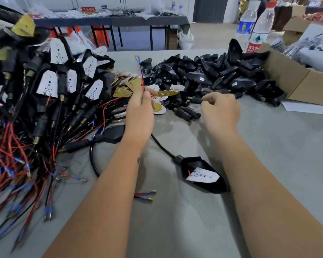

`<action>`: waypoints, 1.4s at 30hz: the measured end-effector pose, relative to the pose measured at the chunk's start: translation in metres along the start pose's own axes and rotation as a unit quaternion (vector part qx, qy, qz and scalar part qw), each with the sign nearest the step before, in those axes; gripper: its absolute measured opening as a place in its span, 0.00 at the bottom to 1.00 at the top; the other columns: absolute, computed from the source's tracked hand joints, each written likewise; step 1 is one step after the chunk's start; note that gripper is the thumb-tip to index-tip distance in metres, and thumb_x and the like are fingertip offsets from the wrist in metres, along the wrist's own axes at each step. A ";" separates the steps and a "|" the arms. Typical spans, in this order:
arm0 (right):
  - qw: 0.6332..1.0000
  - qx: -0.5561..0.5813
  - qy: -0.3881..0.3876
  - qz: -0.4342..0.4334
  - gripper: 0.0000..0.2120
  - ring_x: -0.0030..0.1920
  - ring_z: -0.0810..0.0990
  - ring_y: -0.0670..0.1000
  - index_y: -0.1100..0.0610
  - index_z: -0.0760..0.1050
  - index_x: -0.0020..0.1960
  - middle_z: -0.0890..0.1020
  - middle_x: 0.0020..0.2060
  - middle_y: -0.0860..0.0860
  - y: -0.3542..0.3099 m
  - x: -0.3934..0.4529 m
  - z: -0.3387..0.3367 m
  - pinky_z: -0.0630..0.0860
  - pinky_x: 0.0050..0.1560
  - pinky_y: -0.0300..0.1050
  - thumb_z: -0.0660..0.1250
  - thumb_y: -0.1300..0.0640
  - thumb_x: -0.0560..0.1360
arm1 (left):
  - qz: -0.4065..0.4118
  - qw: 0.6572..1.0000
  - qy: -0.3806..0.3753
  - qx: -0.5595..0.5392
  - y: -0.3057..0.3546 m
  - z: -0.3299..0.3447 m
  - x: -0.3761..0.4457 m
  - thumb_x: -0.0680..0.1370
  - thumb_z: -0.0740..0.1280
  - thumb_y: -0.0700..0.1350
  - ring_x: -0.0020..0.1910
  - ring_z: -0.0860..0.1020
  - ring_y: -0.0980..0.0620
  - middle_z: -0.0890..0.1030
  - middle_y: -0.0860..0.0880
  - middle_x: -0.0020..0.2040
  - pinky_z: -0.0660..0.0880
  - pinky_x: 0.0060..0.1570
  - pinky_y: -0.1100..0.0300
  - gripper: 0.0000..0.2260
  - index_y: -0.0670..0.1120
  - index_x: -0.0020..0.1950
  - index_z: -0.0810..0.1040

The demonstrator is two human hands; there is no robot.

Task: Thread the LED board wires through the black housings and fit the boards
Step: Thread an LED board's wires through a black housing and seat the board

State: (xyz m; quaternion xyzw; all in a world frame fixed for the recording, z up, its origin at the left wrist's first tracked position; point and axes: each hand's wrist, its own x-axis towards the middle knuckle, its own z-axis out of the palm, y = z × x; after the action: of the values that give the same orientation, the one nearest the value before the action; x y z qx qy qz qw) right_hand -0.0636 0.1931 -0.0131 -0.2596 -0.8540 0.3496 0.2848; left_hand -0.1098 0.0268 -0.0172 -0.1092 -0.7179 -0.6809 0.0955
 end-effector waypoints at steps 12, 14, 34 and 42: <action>0.998 -0.052 -0.038 -0.028 0.16 0.68 0.62 0.56 0.52 0.80 0.57 0.71 0.63 0.54 0.000 -0.008 0.011 0.61 0.59 0.43 0.58 0.59 0.75 | -0.025 0.999 -0.014 0.028 -0.005 -0.001 -0.008 0.82 0.50 0.58 0.28 0.67 0.47 0.71 0.50 0.29 0.65 0.32 0.48 0.09 0.61 0.44 0.65; 0.996 -0.083 -0.037 -0.026 0.16 0.68 0.60 0.57 0.51 0.77 0.61 0.66 0.66 0.54 0.000 -0.012 0.010 0.61 0.65 0.45 0.58 0.56 0.76 | -0.019 0.999 -0.034 0.025 -0.005 0.000 -0.008 0.82 0.52 0.55 0.27 0.65 0.47 0.68 0.48 0.30 0.63 0.28 0.50 0.10 0.56 0.44 0.68; 0.983 -0.177 -0.046 0.015 0.18 0.64 0.64 0.58 0.58 0.79 0.56 0.68 0.63 0.56 0.000 -0.005 0.016 0.61 0.65 0.52 0.52 0.53 0.79 | -0.040 0.993 -0.103 0.044 -0.010 0.009 -0.006 0.82 0.57 0.49 0.24 0.64 0.59 0.67 0.58 0.27 0.61 0.27 0.61 0.07 0.55 0.45 0.71; 0.985 -0.173 -0.015 0.017 0.16 0.62 0.68 0.60 0.55 0.80 0.55 0.75 0.59 0.58 0.003 0.000 0.016 0.65 0.61 0.52 0.55 0.53 0.80 | -0.017 0.992 -0.100 0.076 -0.011 0.009 -0.007 0.82 0.59 0.45 0.34 0.71 0.55 0.75 0.56 0.34 0.70 0.38 0.57 0.09 0.55 0.43 0.71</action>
State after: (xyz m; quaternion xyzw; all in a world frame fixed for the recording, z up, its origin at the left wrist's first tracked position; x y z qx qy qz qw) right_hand -0.0733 0.1874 -0.0248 -0.3146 -0.9010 0.2056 0.2167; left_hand -0.1062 0.0351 -0.0303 -0.1571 -0.7752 -0.6116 0.0192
